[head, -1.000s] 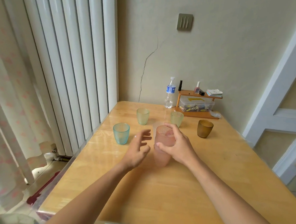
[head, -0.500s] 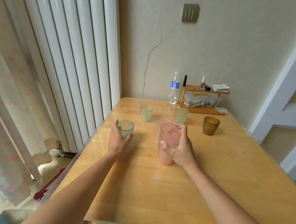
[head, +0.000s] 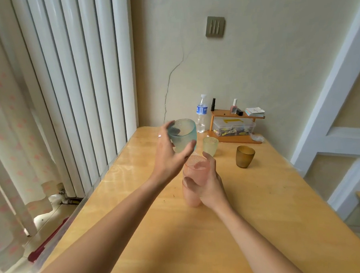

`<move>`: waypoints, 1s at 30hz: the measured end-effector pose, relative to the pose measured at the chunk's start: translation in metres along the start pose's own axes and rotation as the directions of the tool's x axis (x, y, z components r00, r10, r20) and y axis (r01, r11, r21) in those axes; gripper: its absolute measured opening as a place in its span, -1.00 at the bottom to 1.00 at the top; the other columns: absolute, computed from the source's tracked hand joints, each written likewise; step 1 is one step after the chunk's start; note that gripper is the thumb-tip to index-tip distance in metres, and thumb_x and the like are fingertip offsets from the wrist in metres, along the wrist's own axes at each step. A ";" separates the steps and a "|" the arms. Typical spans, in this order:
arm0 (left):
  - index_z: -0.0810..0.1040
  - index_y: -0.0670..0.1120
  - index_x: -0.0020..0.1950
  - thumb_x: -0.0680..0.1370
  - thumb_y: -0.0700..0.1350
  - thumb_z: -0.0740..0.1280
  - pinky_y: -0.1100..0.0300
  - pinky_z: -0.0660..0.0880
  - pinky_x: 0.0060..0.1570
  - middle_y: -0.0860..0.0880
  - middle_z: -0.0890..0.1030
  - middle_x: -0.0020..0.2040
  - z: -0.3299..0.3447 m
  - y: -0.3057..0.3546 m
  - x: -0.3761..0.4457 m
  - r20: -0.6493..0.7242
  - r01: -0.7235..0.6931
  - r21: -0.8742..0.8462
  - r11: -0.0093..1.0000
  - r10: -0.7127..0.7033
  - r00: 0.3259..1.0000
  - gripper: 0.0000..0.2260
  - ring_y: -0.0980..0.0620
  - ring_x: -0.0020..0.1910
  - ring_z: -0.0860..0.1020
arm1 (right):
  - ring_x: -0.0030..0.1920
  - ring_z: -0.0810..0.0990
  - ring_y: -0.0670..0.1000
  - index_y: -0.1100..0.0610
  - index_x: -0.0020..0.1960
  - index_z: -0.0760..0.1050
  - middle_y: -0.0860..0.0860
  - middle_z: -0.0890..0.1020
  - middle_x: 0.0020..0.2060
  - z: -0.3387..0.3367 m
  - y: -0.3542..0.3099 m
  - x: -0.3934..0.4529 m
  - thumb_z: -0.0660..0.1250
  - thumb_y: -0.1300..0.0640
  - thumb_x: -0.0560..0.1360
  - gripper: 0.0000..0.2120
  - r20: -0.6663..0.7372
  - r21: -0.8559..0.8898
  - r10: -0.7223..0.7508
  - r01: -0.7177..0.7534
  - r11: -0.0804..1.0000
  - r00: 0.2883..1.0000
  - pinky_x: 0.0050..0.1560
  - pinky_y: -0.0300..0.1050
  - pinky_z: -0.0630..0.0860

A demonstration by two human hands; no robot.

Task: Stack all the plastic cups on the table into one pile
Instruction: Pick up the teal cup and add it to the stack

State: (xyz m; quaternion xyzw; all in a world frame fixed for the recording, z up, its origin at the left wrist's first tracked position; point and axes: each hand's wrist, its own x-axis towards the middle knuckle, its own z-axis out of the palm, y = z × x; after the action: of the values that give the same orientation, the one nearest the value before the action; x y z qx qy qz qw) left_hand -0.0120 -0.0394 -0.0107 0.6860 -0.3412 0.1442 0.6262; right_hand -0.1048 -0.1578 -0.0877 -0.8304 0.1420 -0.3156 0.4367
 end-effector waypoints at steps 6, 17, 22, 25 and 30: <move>0.36 -0.03 0.49 0.43 0.09 0.54 0.02 0.53 0.29 -0.01 0.55 0.30 0.009 -0.012 -0.016 0.308 -0.018 0.099 0.995 -0.013 0.951 -0.30 0.00 0.28 0.53 | 0.14 0.58 0.05 -0.13 0.28 0.22 -0.09 0.58 0.15 -0.005 -0.004 0.001 0.56 -0.04 0.38 -0.35 0.070 0.016 0.042 -0.043 0.999 0.997 -0.06 -0.10 0.47; 0.34 0.02 0.47 0.58 -0.05 0.48 0.32 0.46 0.35 0.13 0.60 0.36 0.012 -0.024 -0.039 0.439 0.236 -0.121 0.964 -0.161 0.884 -0.48 0.29 0.33 0.56 | 0.21 0.61 -0.04 -0.09 0.28 0.25 -0.10 0.59 0.22 -0.010 0.003 -0.001 0.47 -0.20 0.30 -0.34 0.169 0.056 0.037 -0.047 0.997 0.985 0.00 -0.25 0.53; 0.43 -0.04 0.39 0.51 -0.01 0.47 0.24 0.53 0.26 0.06 0.67 0.24 0.024 -0.029 -0.049 0.262 0.107 -0.133 0.985 -0.069 0.963 -0.51 0.12 0.24 0.64 | 0.27 0.53 -0.27 -0.04 0.44 0.18 -0.23 0.48 0.29 -0.015 0.016 -0.002 0.50 -0.18 0.37 -0.21 0.346 0.016 0.044 -0.053 0.998 0.937 0.17 -0.28 0.52; 0.44 -0.07 0.31 0.44 0.04 0.46 0.15 0.57 0.18 -0.03 0.67 0.16 0.027 -0.037 -0.048 0.145 0.021 -0.117 0.993 -0.004 0.989 -0.50 -0.03 0.16 0.65 | 0.31 0.50 -0.34 -0.05 0.51 0.16 -0.30 0.47 0.31 -0.018 0.033 -0.003 0.32 -0.30 0.49 -0.29 0.440 0.044 0.051 -0.078 0.996 0.897 0.25 -0.27 0.47; 0.47 -0.10 0.32 0.44 0.08 0.44 0.30 0.51 0.18 -0.02 0.67 0.16 0.027 -0.045 -0.042 0.077 0.013 -0.165 0.986 0.000 0.997 -0.49 0.06 0.17 0.64 | 0.13 0.66 -0.06 -0.14 0.33 0.36 -0.08 0.64 0.17 -0.023 0.044 0.015 0.02 -0.43 0.51 -0.45 0.162 0.094 0.086 -0.103 0.990 0.983 0.21 0.04 0.58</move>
State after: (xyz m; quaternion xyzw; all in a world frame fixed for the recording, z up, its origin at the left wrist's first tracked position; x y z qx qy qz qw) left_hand -0.0191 -0.0543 -0.0763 0.6380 -0.3734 0.0869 0.6678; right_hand -0.1062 -0.2059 -0.1079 -0.8217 0.1301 -0.2347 0.5028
